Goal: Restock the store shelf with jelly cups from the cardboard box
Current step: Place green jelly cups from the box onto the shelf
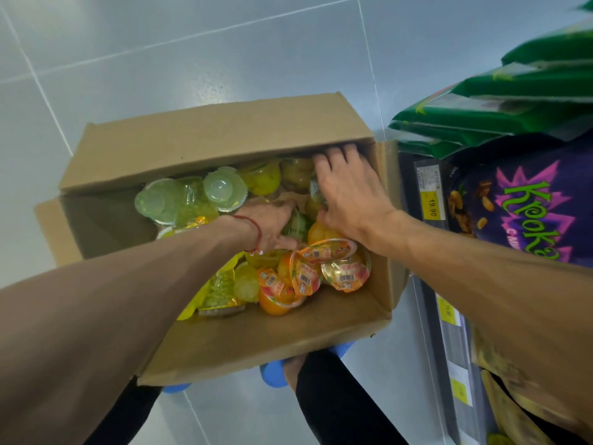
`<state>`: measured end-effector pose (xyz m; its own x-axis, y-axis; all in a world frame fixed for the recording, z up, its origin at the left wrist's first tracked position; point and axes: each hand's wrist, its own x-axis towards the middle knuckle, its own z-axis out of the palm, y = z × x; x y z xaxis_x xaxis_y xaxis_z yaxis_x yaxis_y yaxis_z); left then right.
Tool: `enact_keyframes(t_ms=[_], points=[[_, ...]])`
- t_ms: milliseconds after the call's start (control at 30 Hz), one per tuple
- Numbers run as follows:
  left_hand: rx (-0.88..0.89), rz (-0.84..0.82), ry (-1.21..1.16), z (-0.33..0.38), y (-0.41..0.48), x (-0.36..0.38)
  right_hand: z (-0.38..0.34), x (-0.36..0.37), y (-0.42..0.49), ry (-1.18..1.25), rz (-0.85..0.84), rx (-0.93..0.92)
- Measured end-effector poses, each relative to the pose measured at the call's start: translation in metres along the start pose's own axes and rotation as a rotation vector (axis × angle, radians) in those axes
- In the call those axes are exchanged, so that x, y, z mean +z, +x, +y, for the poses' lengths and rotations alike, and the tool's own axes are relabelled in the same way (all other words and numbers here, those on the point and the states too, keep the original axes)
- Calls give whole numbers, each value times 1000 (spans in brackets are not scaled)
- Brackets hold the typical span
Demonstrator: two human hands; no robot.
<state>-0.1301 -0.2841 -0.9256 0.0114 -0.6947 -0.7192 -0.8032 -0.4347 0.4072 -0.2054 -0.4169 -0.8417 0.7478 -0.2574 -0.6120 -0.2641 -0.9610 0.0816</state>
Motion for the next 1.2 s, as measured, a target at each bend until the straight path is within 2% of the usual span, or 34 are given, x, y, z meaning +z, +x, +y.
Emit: enact_keyframes(t_ms=[333,533,700,767,867,1100,1200], points=[[-156,78,-80,2,-3,10,-3,0,-3,25,-17,-5],[-145,-17,26,15,5,-4,-1,-3,-5,83,-18,-13],[-187,-170,-109,10,23,-11,2,6,0,73,0,-33],[-172,-182,-74,10,23,-9,3,9,-1,86,9,-32],[-145,-43,13,12,13,-6,6,5,-5,142,49,-66],[-208,136,-277,20,-22,-19,18,-11,-39,357,109,-116],[-218,220,-387,32,-42,-38,22,-19,-63,446,108,-68]])
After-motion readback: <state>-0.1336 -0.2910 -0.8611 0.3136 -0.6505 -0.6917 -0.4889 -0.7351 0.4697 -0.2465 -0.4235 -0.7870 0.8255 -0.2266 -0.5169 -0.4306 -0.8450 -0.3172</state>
